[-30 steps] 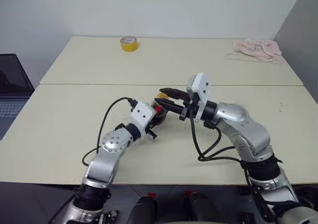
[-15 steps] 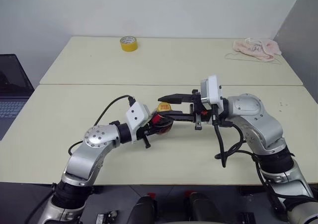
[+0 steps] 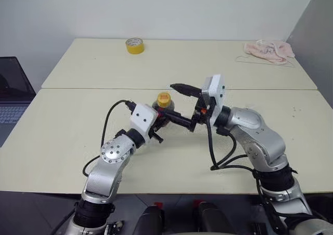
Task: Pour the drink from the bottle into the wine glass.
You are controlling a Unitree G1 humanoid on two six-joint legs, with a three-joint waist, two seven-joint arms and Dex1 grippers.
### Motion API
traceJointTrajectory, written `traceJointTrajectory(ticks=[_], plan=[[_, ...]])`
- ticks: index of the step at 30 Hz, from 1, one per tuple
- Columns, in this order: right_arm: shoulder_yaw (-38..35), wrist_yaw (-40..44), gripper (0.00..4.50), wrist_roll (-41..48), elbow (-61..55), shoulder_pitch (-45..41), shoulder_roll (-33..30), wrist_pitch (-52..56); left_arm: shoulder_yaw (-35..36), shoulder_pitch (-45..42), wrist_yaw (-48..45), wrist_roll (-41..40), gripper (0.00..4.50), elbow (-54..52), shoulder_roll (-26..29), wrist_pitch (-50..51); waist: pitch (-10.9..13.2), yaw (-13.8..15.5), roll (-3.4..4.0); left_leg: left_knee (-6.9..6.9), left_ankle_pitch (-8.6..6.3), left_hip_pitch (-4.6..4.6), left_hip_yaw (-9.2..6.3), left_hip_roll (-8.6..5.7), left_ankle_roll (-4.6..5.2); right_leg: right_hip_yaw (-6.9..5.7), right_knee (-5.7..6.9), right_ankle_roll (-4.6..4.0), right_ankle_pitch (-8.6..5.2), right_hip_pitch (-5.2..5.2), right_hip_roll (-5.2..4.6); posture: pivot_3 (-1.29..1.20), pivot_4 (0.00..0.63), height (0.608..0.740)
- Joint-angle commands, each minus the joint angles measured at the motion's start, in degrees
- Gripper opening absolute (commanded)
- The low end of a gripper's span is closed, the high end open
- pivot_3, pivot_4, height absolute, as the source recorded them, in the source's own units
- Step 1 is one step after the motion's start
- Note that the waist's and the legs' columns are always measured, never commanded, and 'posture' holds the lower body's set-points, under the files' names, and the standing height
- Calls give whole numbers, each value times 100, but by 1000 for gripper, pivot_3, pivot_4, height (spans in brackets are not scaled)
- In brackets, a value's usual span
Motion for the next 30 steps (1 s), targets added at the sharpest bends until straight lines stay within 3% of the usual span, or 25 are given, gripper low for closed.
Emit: traceJointTrajectory(ticks=[1,23,26,30], plan=[[-65,-305,4300,26,-257,-80,168,120,-84,60,303,308,760,-144,-90,-218,0,0,0,0,0,-1,0,0,0,0,0,0,0,0,0,0,150,740],[221,-472,4300,-572,100,-96,397,-131,-58,-140,459,498,756,36,-144,-187,0,-4,0,-1,-1,0,-1,-1,2,-3,1,0,0,-2,0,0,150,740],[199,-462,3703,-571,96,-87,425,-147,-55,-128,453,497,756,28,-137,-187,0,-4,0,-1,-1,0,0,-1,2,-2,1,0,0,-2,0,0,150,740],[143,-463,2354,-531,102,-93,477,-192,-51,-112,449,499,756,29,-128,-184,0,-5,0,-1,-1,0,0,-1,2,-2,1,0,0,-2,0,0,150,740]])
